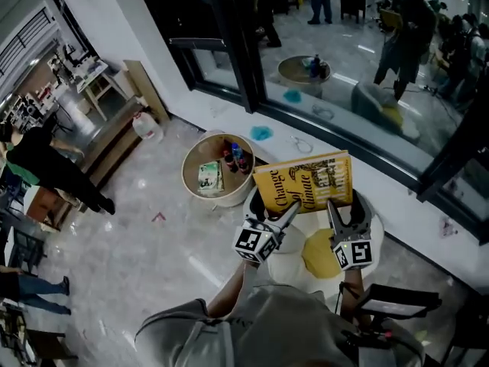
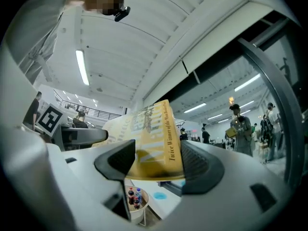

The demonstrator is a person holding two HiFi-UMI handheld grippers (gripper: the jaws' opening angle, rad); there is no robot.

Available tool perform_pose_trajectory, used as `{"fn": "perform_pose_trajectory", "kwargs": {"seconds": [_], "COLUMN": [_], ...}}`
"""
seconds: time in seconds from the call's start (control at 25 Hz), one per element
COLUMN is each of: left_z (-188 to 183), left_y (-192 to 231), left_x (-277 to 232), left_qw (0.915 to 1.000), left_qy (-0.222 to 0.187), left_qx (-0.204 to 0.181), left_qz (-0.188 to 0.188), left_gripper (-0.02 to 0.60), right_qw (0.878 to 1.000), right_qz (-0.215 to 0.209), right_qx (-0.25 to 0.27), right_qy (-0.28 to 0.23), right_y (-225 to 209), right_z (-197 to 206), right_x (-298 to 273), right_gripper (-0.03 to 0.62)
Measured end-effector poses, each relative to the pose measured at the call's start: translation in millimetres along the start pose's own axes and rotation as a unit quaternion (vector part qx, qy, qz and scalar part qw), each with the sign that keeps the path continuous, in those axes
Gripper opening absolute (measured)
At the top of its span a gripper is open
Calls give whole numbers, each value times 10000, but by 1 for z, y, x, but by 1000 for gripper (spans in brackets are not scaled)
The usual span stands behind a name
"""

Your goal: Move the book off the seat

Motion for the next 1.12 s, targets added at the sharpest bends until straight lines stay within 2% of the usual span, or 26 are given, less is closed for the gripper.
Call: {"fn": "perform_pose_trajectory", "kwargs": {"seconds": [0.28, 0.56, 0.76, 0.92, 1.12], "left_z": [-16, -45, -60, -70, -67], "left_y": [39, 169, 221, 256, 314], "left_x": [2, 27, 28, 37, 41], "left_qw": [9996, 9977, 9960, 9948, 9945], "left_qy": [-161, -194, -224, -415, -431], "left_qx": [207, 524, 629, 838, 942], "left_qz": [117, 387, 586, 414, -176], "left_gripper": [506, 506, 506, 506, 506], "right_qw": [9995, 9976, 9959, 9953, 9941], "right_qz": [106, 277, 461, 282, -299], "right_qx": [197, 521, 574, 601, 490], "right_qy": [206, 360, 533, 700, 915], "right_y": [32, 137, 172, 195, 209], "right_z": [-10, -6, 4, 8, 28], "right_x": [-29, -116, -156, -184, -246], "right_gripper": [285, 285, 285, 285, 285]}}
Point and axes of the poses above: the fingertips, and each gripper's own axes: x backward along the fingers, y to its left, z out of its underside, the point moved 7 cm from there along x, backward along the fingers, and after that the axes turned 12 degrees about -z, right-handed, at the moved point
